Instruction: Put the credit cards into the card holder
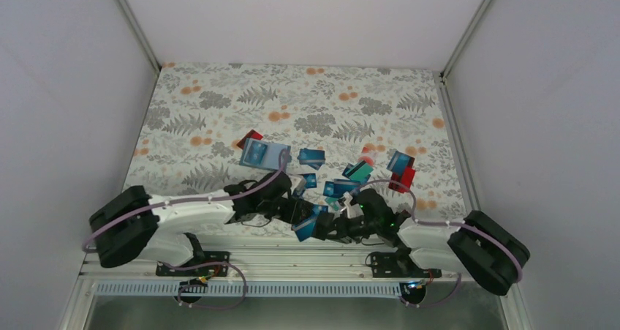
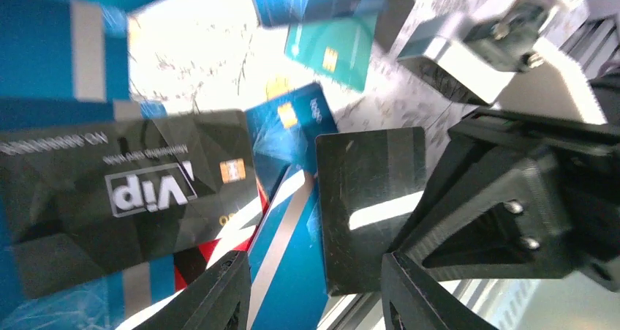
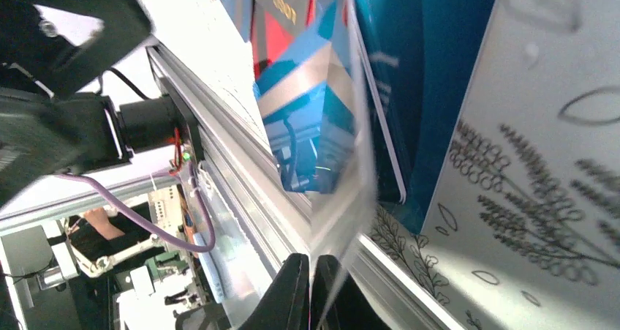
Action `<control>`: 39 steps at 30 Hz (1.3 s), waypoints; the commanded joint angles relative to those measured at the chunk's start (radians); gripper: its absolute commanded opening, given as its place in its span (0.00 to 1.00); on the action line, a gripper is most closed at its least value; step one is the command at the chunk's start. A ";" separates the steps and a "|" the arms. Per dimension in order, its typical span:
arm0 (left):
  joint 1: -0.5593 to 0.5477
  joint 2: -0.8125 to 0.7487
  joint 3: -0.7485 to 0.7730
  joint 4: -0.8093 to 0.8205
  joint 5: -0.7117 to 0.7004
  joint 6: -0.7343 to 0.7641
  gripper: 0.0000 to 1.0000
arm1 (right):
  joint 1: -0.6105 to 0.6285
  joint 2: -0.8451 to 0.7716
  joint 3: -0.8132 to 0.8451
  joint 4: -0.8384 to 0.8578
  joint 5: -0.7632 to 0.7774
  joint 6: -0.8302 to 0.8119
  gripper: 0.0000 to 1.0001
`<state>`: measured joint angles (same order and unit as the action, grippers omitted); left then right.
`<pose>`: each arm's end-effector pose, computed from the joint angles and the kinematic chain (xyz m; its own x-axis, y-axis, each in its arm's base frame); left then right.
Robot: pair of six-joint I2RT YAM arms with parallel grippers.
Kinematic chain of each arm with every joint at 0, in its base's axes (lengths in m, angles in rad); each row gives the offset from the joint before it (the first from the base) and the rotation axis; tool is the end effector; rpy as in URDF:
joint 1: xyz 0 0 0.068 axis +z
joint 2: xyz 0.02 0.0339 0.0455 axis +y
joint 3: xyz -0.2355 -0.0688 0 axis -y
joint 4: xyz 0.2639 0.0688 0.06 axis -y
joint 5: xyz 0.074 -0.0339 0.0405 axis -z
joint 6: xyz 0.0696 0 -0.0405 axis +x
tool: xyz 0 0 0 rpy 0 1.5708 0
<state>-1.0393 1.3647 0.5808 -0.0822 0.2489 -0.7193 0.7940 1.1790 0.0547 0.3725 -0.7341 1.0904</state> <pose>0.1336 -0.2610 0.0924 -0.8942 0.2610 -0.3637 0.4350 0.6987 -0.5680 0.0999 0.1681 0.0332 -0.9950 -0.0730 0.0682 0.0213 0.5112 0.8592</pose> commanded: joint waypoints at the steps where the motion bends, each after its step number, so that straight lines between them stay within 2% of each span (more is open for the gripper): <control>1: 0.048 -0.100 0.040 -0.111 -0.061 0.002 0.45 | -0.074 -0.078 -0.020 -0.053 -0.026 -0.059 0.04; 7: 0.128 -0.214 0.069 -0.178 -0.027 0.040 0.45 | -0.176 -0.136 -0.012 -0.005 -0.108 -0.091 0.04; 15: 0.288 -0.334 0.079 -0.200 0.136 0.111 0.47 | -0.251 -0.178 0.075 0.004 -0.195 -0.109 0.04; 22: 0.423 -0.402 0.065 -0.106 0.415 0.150 0.47 | -0.267 -0.161 0.270 -0.101 -0.262 -0.243 0.04; 26: 0.508 -0.411 0.080 -0.080 0.578 0.171 0.47 | -0.269 -0.131 0.358 -0.096 -0.315 -0.280 0.04; 31: 0.550 -0.402 0.121 -0.087 0.676 0.208 0.47 | -0.269 -0.095 0.473 -0.104 -0.379 -0.322 0.04; 39: 0.556 -0.365 0.141 0.030 0.755 0.165 0.47 | -0.263 -0.052 0.565 -0.114 -0.449 -0.350 0.04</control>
<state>-0.4881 0.9878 0.6975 -0.1402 0.9241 -0.5388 0.5308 1.1069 0.5808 0.2707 -1.1213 0.7757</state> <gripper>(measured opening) 0.470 0.038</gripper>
